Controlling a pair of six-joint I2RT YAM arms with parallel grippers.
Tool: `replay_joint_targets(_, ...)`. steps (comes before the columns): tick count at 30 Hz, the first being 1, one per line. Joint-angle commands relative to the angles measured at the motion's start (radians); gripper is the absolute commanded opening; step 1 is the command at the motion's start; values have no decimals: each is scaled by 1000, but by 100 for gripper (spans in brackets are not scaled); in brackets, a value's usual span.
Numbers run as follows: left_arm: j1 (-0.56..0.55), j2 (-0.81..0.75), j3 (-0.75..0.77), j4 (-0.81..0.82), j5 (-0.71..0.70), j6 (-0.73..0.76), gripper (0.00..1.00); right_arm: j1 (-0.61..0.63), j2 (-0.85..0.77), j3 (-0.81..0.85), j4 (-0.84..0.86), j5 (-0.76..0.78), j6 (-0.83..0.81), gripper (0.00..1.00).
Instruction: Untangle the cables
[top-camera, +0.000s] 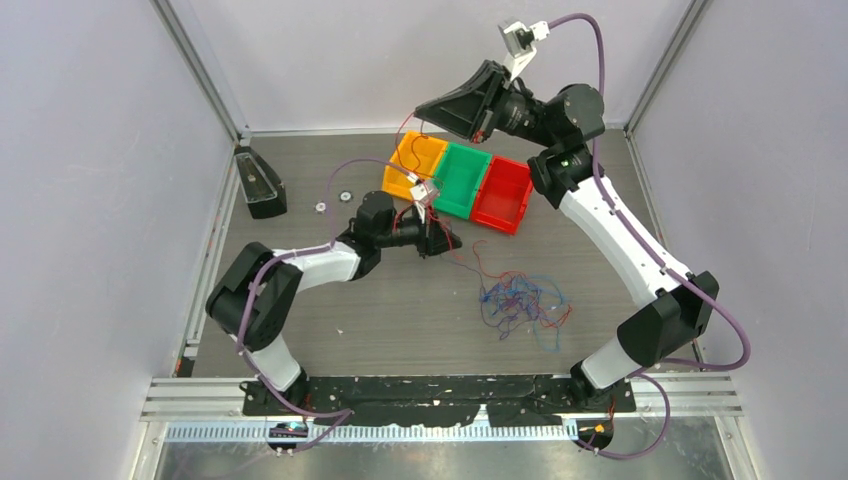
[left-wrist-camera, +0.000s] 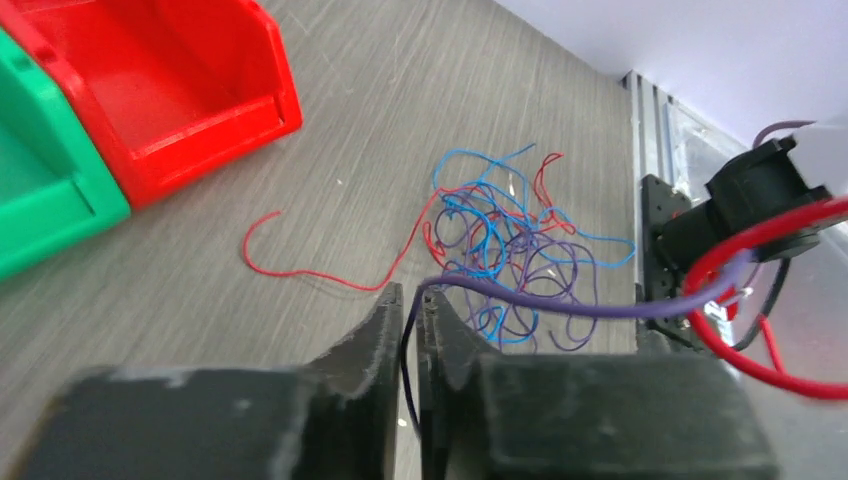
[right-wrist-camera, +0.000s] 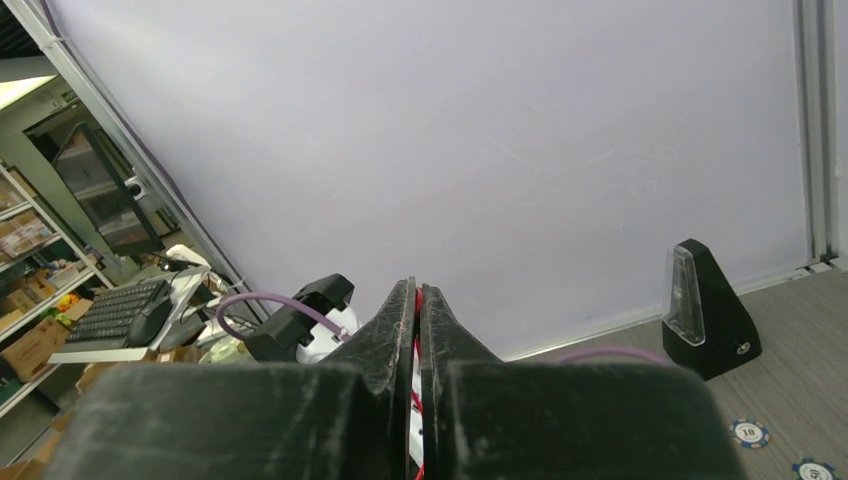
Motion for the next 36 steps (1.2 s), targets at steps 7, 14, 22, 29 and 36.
replay_joint_targets(7,101,-151,-144,-89,-3,-100,0,-260,-50,88,-42,-23,-19,6)
replay_joint_targets(14,194,-284,-209,-441,-33,-3,0,-362,-46,152,-353,-7,-320,5)
replay_joint_targets(22,208,-304,-238,-557,-25,77,0,-380,-29,124,-505,79,-512,5)
replay_joint_targets(29,208,-328,-240,-530,-22,101,0,-380,-18,-4,-522,135,-620,5)
replay_joint_targets(36,208,-348,-242,-516,-24,102,0,-381,41,-112,-511,146,-721,6)
